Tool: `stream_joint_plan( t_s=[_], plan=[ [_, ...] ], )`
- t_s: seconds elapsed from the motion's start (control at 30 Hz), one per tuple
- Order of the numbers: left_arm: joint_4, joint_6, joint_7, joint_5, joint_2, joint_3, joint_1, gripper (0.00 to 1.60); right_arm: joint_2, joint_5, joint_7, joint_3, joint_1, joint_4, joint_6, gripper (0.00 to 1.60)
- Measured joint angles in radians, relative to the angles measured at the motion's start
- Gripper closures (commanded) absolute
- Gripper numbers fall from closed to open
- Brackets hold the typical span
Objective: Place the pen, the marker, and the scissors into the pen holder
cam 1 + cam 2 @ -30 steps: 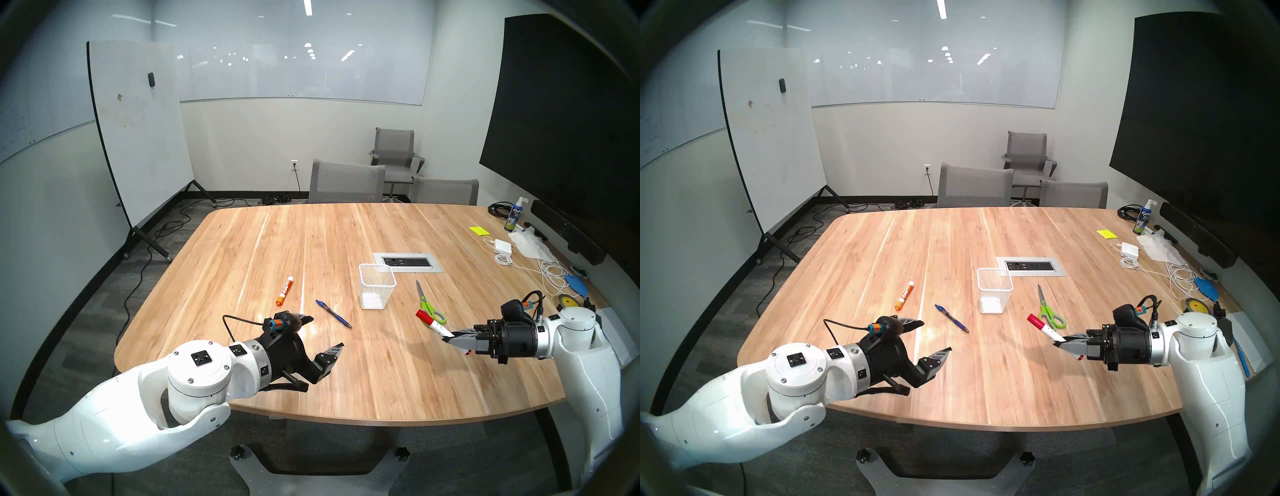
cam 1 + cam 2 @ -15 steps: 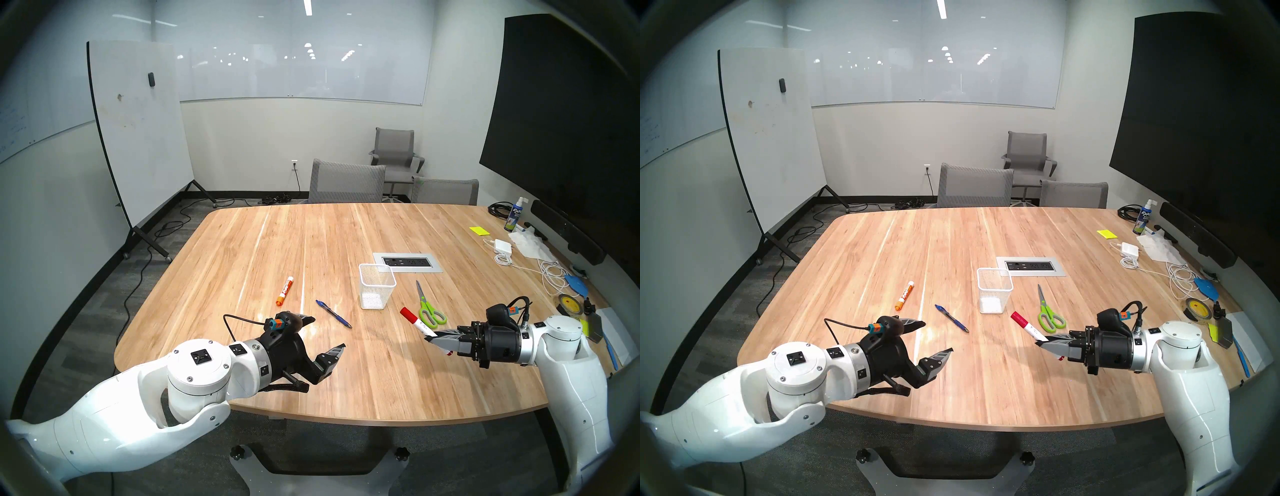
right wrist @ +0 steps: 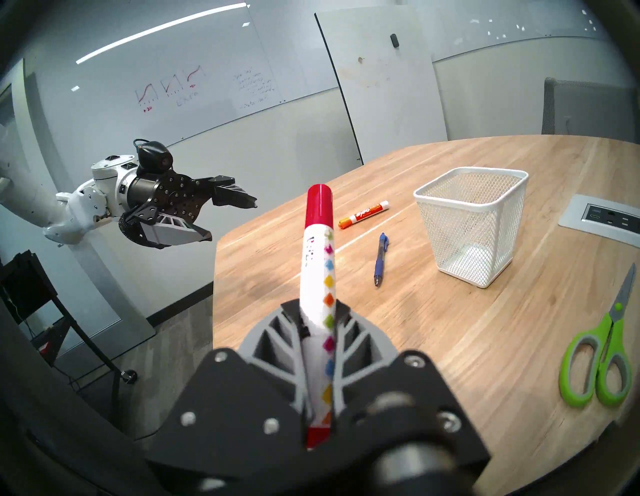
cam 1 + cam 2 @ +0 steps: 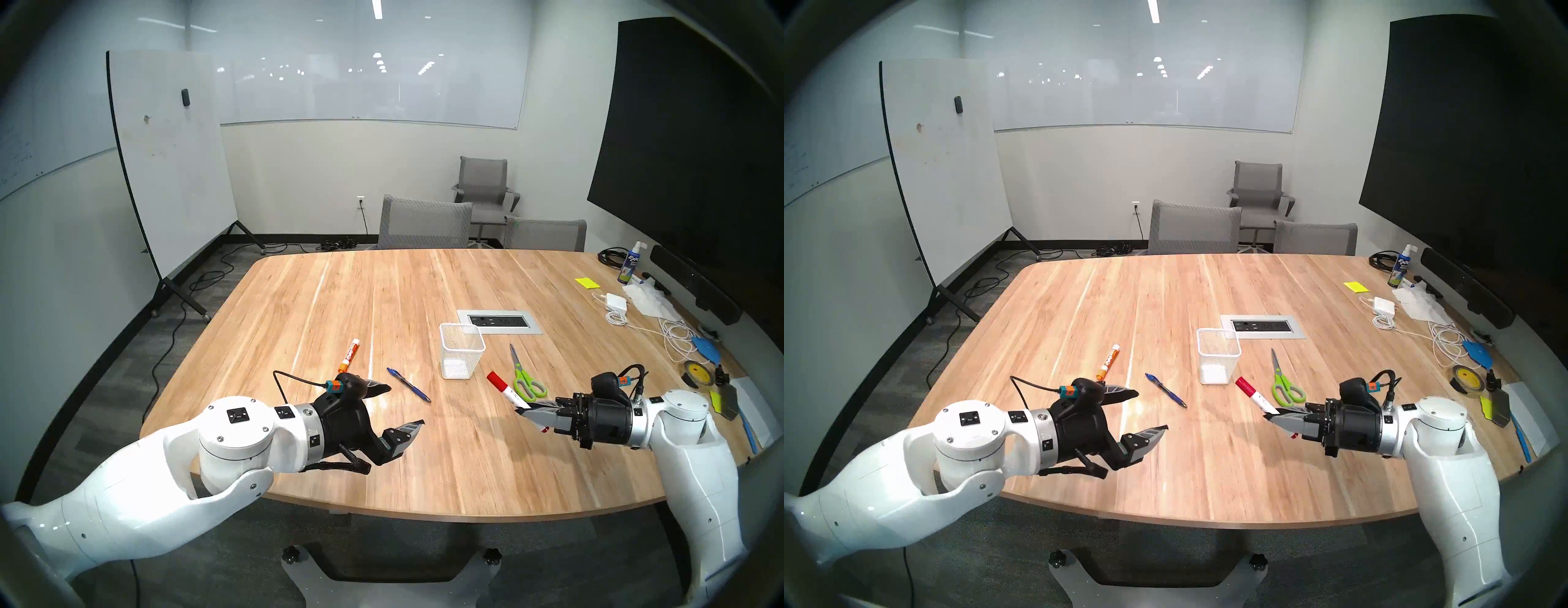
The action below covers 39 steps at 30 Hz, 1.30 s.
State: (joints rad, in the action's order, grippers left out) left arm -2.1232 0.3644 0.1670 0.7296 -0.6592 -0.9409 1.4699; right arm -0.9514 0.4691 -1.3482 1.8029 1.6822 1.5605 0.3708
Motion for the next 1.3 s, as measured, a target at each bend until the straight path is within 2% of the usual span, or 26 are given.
stream_joint_plan(
  t_s=[0.23,0.4,0.6,0.87,0.9,0.93,0.97,1.0,1.1,1.13,1.27,1.3],
  plan=[
    [0.069,0.027,0.119,-0.006,-0.034,-0.001,-0.079,0.00,-0.007,0.000,-0.006,0.003,-0.003,-0.002,0.002,1.60],
    [0.115,0.045,0.165,-0.027,-0.082,0.004,-0.129,0.00,-0.013,0.000,-0.006,0.003,-0.008,-0.006,0.009,1.60],
    [0.172,0.063,0.194,-0.042,-0.146,0.046,-0.194,0.00,-0.020,-0.001,-0.006,0.003,-0.016,-0.016,0.021,1.60],
    [0.241,0.088,0.194,-0.026,-0.222,0.110,-0.268,0.00,-0.030,-0.002,0.002,0.004,-0.030,-0.035,0.030,1.60],
    [0.248,0.090,0.190,-0.023,-0.231,0.116,-0.276,0.05,-0.031,-0.002,0.003,0.004,-0.031,-0.037,0.031,1.60],
    [0.257,0.092,0.187,-0.020,-0.243,0.120,-0.284,0.32,-0.033,-0.002,0.005,0.004,-0.033,-0.039,0.031,1.60],
    [0.268,0.092,0.182,-0.015,-0.256,0.123,-0.292,0.49,-0.034,-0.002,0.006,0.004,-0.035,-0.042,0.032,1.60],
    [0.277,0.092,0.179,-0.011,-0.267,0.124,-0.298,0.83,-0.036,-0.002,0.007,0.004,-0.037,-0.044,0.032,1.60],
    [0.297,0.089,0.175,-0.003,-0.294,0.124,-0.313,1.02,-0.039,-0.003,0.008,0.004,-0.041,-0.048,0.032,1.60],
    [0.300,0.088,0.174,-0.001,-0.299,0.124,-0.316,1.17,-0.039,-0.003,0.008,0.004,-0.041,-0.049,0.032,1.60],
    [0.315,0.080,0.170,0.007,-0.328,0.123,-0.330,1.31,-0.043,-0.003,0.008,0.004,-0.045,-0.050,0.032,1.60],
    [0.321,0.076,0.170,0.011,-0.340,0.123,-0.335,1.50,-0.045,-0.002,0.006,0.004,-0.046,-0.050,0.032,1.60]
  ],
)
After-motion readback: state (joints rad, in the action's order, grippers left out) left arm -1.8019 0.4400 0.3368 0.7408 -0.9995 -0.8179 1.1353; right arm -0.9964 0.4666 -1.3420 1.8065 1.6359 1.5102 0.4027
